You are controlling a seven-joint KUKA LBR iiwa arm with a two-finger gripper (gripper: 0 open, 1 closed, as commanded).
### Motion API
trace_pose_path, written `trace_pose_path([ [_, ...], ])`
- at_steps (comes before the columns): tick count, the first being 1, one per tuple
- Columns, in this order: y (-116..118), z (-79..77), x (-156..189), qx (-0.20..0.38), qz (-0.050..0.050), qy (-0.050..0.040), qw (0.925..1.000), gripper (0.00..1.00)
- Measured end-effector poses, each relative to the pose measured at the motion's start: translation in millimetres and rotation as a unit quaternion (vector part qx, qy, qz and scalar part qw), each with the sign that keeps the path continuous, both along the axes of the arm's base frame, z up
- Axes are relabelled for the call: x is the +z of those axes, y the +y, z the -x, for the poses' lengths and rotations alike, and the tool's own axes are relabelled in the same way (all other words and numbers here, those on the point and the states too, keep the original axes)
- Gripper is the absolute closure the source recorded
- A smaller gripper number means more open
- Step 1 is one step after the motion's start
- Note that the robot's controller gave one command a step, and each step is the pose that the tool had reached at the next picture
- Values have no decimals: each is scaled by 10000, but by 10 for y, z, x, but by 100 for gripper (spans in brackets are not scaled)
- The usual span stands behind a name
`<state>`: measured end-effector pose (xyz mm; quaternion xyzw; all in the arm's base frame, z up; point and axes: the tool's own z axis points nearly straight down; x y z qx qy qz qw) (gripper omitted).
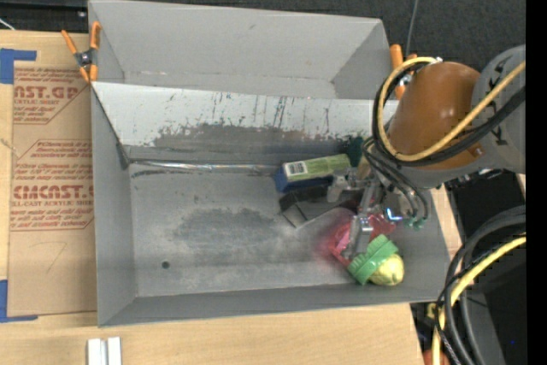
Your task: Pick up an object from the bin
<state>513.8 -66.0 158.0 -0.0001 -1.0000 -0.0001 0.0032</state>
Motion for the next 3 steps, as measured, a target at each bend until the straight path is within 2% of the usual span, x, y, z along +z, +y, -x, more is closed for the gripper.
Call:
trace_pose_path([
  [1, 5, -16, 45, 8, 4, -37, 10000, 0],
  [2, -630, 244, -862, 705, -39, -81, 9975, 0],
  [3, -661, 323, -241, 812, -7, -73, 9967, 0],
])
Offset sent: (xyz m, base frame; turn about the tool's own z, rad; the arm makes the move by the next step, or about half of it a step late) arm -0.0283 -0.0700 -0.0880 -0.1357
